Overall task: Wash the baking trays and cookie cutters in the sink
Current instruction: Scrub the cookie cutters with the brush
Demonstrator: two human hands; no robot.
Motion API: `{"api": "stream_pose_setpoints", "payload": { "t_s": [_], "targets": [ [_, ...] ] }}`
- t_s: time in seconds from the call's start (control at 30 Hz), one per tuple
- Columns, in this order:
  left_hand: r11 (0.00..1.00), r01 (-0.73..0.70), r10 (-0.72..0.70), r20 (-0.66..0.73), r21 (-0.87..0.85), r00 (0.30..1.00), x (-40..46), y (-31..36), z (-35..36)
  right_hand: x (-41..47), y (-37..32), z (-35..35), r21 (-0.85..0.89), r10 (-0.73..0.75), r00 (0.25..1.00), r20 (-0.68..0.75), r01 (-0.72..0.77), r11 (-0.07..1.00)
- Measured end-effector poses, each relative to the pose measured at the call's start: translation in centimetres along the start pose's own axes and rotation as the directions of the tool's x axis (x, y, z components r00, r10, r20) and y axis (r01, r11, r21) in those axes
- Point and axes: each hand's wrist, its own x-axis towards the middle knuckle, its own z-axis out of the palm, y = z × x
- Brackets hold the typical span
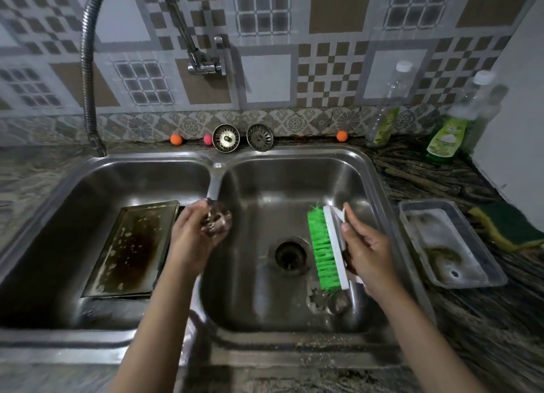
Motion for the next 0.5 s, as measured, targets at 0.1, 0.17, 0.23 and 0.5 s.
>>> {"api": "stream_pose_setpoints", "payload": {
  "t_s": [0.1,0.17,0.23,0.5],
  "targets": [
    [0.905,-0.085,0.181,-0.198,0.417,0.963,0.8,1.8,-5.0,0.0,1.0,0.9,-0.032,-0.001,1.0,0.024,0.002,0.999],
    [0.771,-0.033,0.206,-0.2,0.636,0.958,1.5,1.9,-8.5,0.1,1.6,1.5,-0.048,0.008,0.999,0.041,-0.006,0.999],
    [0.606,0.082,0.13,-0.2,0.791,0.971,2.3,1.2,-11.4,0.1,1.9,2.1,-0.066,0.016,0.998,0.06,-0.012,0.998],
    [0.173,0.145,-0.108,-0.128,0.974,0.986,3.4,-2.0,-14.7,-0.2,1.7,3.2,-0.129,-0.019,0.997,0.081,0.03,0.991]
  ]
}}
